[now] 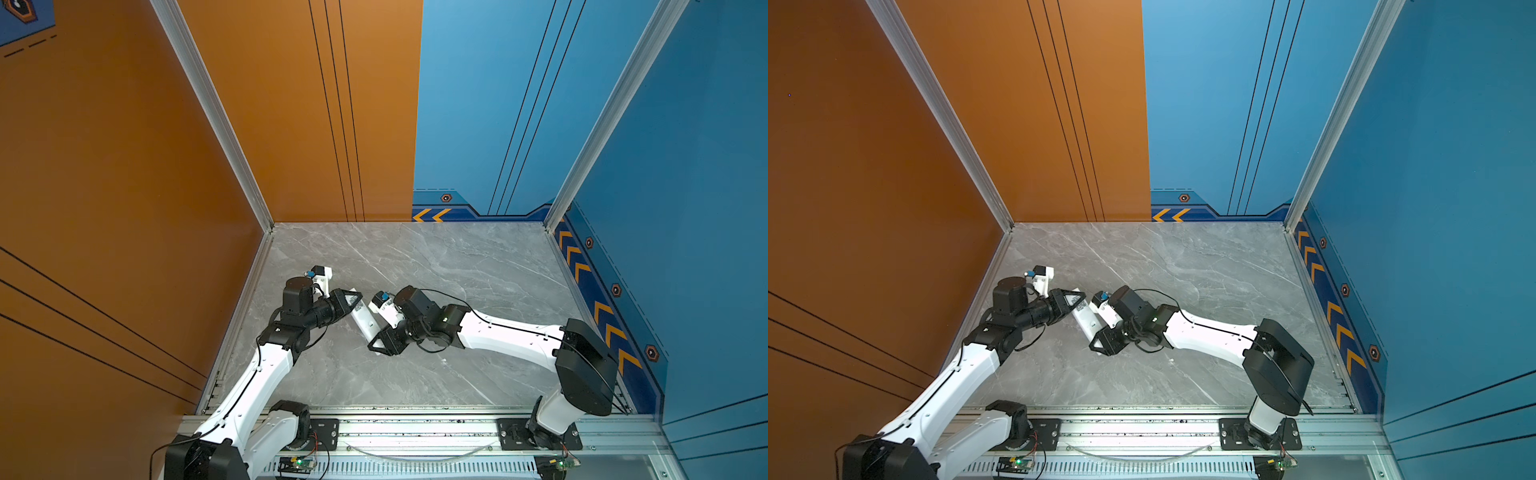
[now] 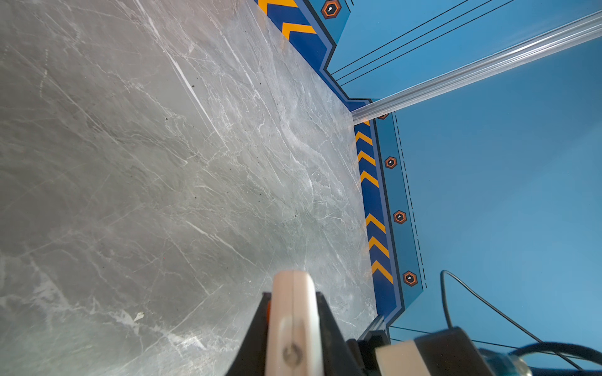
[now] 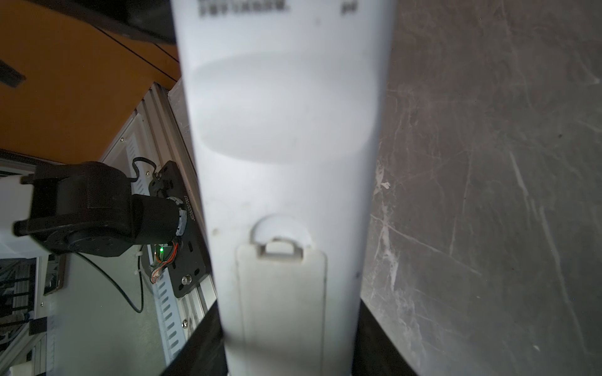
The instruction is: Load the batteries into the remote control
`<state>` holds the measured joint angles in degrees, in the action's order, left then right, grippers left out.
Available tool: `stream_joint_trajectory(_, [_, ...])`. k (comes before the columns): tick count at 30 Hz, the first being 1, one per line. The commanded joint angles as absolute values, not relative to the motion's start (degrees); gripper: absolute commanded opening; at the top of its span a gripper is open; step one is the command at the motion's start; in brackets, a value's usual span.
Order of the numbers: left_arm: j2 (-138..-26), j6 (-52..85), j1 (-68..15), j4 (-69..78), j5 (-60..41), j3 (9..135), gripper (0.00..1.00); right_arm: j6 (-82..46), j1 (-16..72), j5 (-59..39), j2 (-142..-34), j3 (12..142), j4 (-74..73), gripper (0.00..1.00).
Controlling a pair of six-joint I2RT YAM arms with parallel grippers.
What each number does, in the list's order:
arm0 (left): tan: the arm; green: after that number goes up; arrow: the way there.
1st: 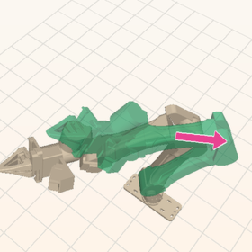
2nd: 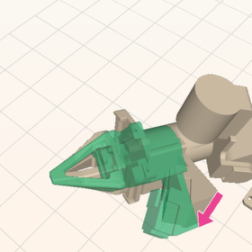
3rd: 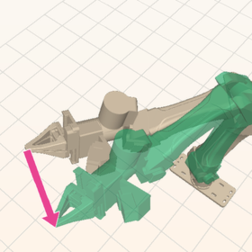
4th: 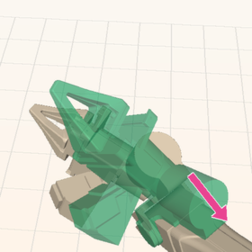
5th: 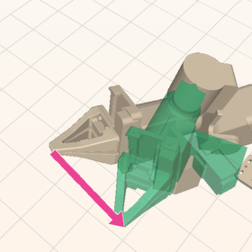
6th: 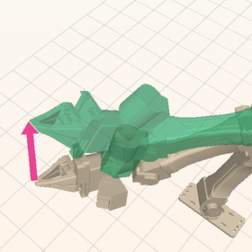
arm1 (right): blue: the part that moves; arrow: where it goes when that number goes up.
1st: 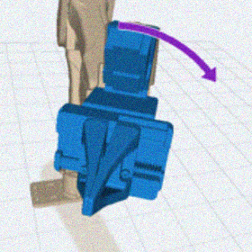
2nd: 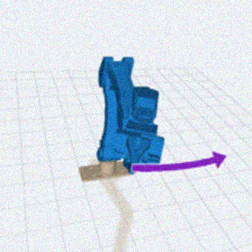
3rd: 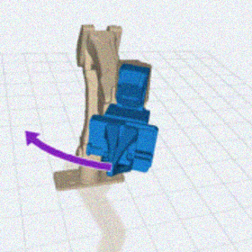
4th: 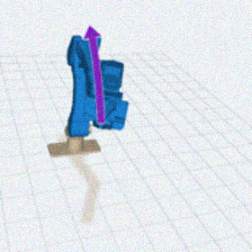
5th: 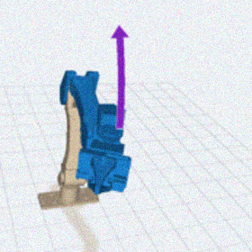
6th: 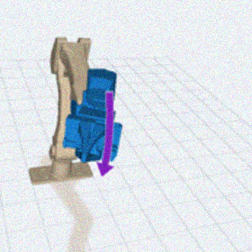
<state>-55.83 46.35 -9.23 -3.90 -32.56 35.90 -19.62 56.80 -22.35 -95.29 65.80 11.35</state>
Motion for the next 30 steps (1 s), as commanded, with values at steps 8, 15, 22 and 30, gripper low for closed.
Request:
stream_joint_trajectory(8, [-55.9,47.09,-8.61,-1.66,-32.62,35.04,0.0,-18.77,56.92,-21.97,-95.74,67.15,13.1,0.23])
stream_joint_trajectory(15, [-55.71,44.82,-8.44,-1.53,-33.27,34.99,0.26,-17.98,56.89,-23.15,-95.11,67.07,13.36,0.15])
stream_joint_trajectory(22, [-53.8,42.89,-8.39,-1.11,-33.73,34.79,0.72,-18.36,55.42,-24.93,-92.62,65.42,11.93,0.12])
stream_joint_trajectory(30, [-51.92,41.85,-8.0,1.93,-38.74,35.27,0.8,-17.44,52.88,-27.96,-88.88,64.1,12.17,0.1])
